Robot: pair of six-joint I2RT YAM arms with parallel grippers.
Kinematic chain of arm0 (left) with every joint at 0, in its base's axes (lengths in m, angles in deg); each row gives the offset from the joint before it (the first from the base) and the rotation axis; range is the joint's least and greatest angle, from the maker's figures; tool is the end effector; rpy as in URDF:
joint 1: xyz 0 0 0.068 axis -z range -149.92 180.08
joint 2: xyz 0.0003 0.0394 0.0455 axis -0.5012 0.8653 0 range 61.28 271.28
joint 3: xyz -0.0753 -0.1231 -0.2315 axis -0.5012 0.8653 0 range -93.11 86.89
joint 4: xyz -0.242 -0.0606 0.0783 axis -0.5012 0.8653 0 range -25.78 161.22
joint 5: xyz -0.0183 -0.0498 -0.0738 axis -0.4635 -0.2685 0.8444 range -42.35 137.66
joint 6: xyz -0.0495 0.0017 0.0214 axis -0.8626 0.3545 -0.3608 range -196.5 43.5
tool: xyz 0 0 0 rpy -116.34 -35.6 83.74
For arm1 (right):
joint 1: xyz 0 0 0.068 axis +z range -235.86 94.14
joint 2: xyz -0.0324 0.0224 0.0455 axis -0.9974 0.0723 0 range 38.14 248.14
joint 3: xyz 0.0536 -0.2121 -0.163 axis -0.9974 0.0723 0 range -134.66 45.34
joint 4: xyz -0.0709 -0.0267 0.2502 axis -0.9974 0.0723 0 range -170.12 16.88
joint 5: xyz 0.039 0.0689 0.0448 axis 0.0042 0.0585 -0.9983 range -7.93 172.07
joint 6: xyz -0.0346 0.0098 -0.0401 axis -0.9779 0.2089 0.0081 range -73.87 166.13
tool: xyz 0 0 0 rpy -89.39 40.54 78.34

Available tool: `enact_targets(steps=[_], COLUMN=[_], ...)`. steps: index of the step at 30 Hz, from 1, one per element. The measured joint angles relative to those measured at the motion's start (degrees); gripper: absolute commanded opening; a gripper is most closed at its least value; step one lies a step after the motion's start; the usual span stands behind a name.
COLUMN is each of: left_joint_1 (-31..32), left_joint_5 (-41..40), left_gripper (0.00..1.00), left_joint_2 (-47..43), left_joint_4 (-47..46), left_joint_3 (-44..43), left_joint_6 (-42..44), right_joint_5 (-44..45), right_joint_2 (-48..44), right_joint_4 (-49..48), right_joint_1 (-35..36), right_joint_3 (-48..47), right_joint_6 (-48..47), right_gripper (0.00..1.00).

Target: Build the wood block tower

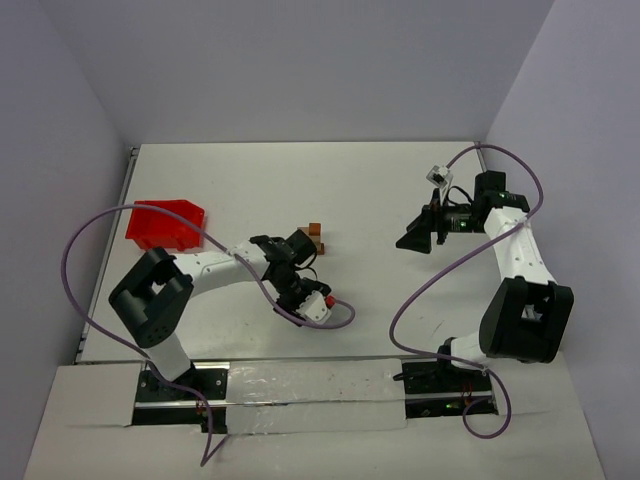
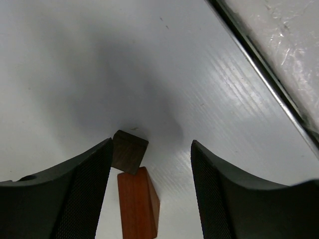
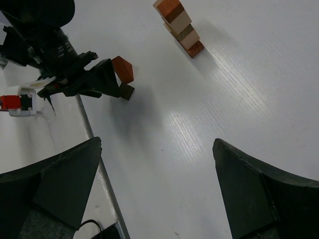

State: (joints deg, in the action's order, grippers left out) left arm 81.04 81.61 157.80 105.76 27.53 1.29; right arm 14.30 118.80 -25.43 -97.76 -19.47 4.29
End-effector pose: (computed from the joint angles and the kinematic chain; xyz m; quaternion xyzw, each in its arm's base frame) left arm 0.1746 -0.2468 0.1740 0.8706 0.3857 -0.2608 0.1590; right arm 0.2597 -0.0211 0.2823 -0.3023 0.7661 0.4268 0.3736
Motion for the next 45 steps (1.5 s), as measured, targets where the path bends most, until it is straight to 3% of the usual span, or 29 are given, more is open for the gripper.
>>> enact_targets(steps=[6,24,36,45], left_joint_1=[0.0,-2.2,-2.3,-2.3], left_joint_5=[-0.3,-3.8,-4.4,-3.8], left_gripper=[0.69,0.53,0.28,0.04], left_joint_2=[3.1,7.5,7.4,3.2], left_joint_4=[-1.2,-1.4,-2.3,3.8], left_joint_3=[-3.3,-4.7,-4.8,-8.9], left_joint_6=[1.3,6.9,3.9,-9.3], right_joint_5=[-0.9,-1.5,-1.4,-0.9], right_joint_2=[0.3,2.4,3.1,3.2], right_joint_4=[1.1,4.0,4.0,4.0], right_joint_1=[0.0,0.0,0.2,0.8], right_joint_3=[0.0,-0.1,-0.1,-0.1], right_joint_6=[-1.9,-6.1,-6.0,-6.0], right_gripper=[1.0,1.0,1.0,1.0])
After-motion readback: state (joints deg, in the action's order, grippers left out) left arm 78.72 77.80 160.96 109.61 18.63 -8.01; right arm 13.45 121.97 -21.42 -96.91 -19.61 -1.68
